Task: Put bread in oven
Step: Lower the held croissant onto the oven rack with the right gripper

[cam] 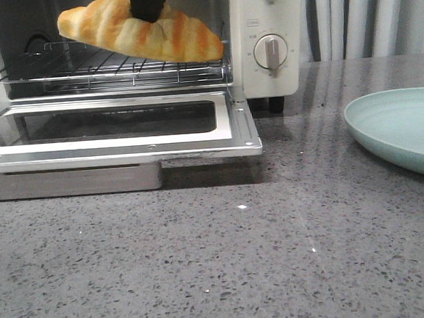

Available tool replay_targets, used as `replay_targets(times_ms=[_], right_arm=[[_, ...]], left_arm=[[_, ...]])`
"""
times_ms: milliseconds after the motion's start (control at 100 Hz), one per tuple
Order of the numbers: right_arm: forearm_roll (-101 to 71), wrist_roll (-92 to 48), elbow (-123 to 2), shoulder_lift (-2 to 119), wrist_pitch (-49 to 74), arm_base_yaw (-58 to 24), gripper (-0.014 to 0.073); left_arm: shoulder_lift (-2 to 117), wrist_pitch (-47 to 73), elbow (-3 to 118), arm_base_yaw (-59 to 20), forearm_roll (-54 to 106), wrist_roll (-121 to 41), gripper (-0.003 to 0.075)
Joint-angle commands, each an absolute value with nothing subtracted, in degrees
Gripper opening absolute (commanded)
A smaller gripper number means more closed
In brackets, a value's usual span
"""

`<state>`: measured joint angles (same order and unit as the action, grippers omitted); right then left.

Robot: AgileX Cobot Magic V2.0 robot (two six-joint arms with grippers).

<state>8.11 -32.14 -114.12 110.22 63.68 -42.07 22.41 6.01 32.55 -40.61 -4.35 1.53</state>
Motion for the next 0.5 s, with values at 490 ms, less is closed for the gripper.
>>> replay_targets(times_ms=[490], right_arm=[[16.0, -32.7, -116.0, 108.8, 53.9, -43.8, -0.0065]], left_arm=[[22.7, 2.1, 34.6, -40.8, -4.5, 1.6, -0.0020]])
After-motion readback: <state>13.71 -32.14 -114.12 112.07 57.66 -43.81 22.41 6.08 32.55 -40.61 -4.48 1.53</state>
